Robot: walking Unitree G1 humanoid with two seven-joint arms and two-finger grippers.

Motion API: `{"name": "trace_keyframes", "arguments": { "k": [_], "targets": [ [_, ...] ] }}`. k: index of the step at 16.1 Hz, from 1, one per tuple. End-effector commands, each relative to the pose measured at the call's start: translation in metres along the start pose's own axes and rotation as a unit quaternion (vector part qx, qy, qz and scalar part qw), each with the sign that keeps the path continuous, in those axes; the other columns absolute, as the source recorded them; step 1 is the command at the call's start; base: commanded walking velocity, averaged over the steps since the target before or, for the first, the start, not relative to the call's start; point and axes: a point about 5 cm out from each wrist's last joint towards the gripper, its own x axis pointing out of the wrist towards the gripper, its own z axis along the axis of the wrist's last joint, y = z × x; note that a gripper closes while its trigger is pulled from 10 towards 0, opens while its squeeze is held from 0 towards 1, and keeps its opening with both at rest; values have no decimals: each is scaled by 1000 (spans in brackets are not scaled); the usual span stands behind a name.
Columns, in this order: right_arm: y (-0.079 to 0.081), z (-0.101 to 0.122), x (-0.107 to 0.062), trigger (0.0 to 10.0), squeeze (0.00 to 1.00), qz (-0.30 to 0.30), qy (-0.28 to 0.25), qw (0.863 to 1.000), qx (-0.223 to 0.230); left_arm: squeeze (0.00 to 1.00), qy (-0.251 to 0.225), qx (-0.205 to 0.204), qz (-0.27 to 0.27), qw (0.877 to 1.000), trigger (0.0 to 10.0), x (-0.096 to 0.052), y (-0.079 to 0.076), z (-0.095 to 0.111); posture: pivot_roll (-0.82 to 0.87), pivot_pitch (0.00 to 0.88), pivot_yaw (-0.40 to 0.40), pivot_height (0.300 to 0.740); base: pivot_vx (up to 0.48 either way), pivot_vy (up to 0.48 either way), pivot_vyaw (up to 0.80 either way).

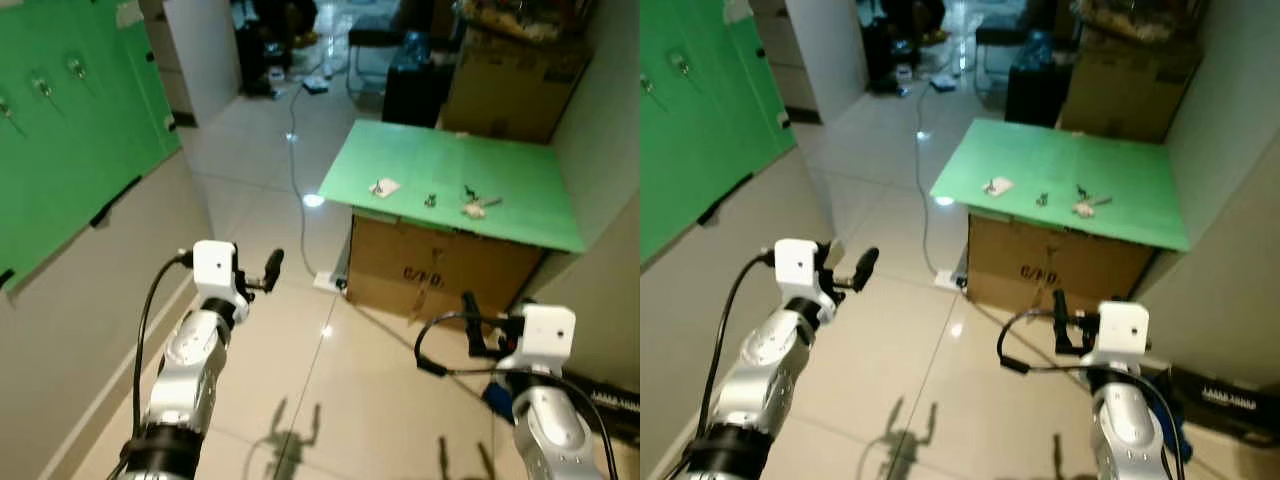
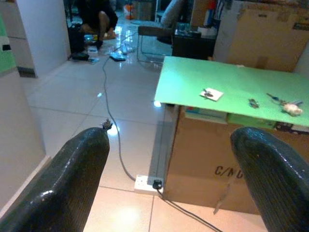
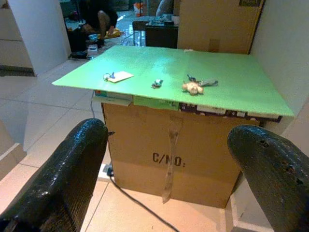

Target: Hang keys on a hook

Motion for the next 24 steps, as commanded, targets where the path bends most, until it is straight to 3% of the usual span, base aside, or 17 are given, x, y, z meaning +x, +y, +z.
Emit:
{"name": "trace_keyframes", "arguments": {
  "k": [1, 10, 16, 24],
  "targets": [
    [0, 2, 1, 10000, 0, 0, -5, 1000, 3, 0, -9, -7, -12, 1000, 10000, 2, -1, 4, -178, 0, 58, 732, 0, 0, 0],
    [2, 3, 3, 10000, 0, -2, -5, 1000, 5, 0, -13, -4, -21, 1000, 10000, 0, -2, 4, -173, 0, 61, 732, 480, 0, 0],
    [-1, 6, 5, 10000, 0, -2, -12, 1000, 0, 0, -22, -6, -50, 998, 10000, 1, -13, 5, -185, 0, 64, 732, 480, 0, 0],
    [3, 5, 2, 10000, 0, -1, -8, 1000, 13, 0, -22, 0, -72, 997, 10000, 2, -22, 6, -198, 0, 81, 732, 472, 0, -749]
  ]
}}
